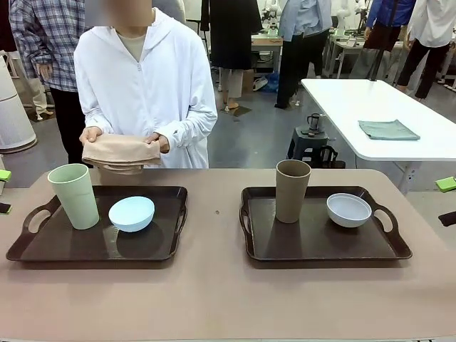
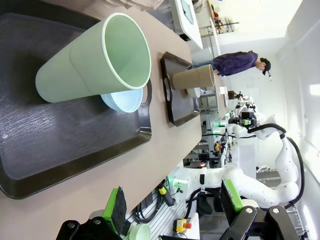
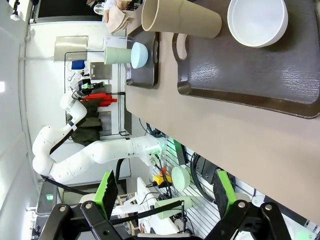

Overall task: Set up a tray with a mat and arrange the tableware.
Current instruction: Pick up the Picnic Bowl and Reusable plastic cup from the Handle tray in front of the human's position and hold them in the air.

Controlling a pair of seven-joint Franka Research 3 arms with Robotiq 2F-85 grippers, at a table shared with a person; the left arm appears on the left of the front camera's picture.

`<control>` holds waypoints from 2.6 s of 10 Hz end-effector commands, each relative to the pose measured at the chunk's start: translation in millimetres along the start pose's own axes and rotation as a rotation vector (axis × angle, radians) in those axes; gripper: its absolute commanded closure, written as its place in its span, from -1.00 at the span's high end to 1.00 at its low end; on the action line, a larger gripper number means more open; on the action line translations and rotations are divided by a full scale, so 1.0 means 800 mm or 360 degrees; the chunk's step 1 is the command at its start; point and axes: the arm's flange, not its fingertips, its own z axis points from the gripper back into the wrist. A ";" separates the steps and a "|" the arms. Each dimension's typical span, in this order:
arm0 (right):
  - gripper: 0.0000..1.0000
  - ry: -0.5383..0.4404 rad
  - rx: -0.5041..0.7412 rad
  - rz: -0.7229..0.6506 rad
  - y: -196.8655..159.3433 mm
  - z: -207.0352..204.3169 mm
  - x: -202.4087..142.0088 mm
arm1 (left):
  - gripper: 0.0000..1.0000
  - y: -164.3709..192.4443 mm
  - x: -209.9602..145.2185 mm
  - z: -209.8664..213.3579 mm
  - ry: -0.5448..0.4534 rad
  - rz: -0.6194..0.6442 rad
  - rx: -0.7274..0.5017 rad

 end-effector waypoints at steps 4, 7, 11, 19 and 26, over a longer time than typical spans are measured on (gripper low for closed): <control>1.00 0.0001 0.0000 0.0000 0.000 0.000 0.000 | 1.00 0.002 -0.001 0.003 0.0003 -0.0031 -0.0018; 1.00 0.0181 -0.0018 0.0146 0.074 -0.051 0.052 | 1.00 -0.053 -0.001 -0.016 0.0084 -0.0416 0.0150; 1.00 0.0364 -0.0350 0.0166 0.202 -0.166 0.102 | 1.00 -0.162 -0.035 -0.040 0.0156 -0.1073 0.0780; 1.00 0.0386 -0.0567 0.0244 0.264 -0.262 0.108 | 1.00 -0.221 -0.043 -0.054 0.0272 -0.1347 0.1038; 1.00 0.0535 -0.1163 0.0306 0.339 -0.433 0.149 | 1.00 -0.231 0.064 -0.035 0.0730 -0.1662 0.1041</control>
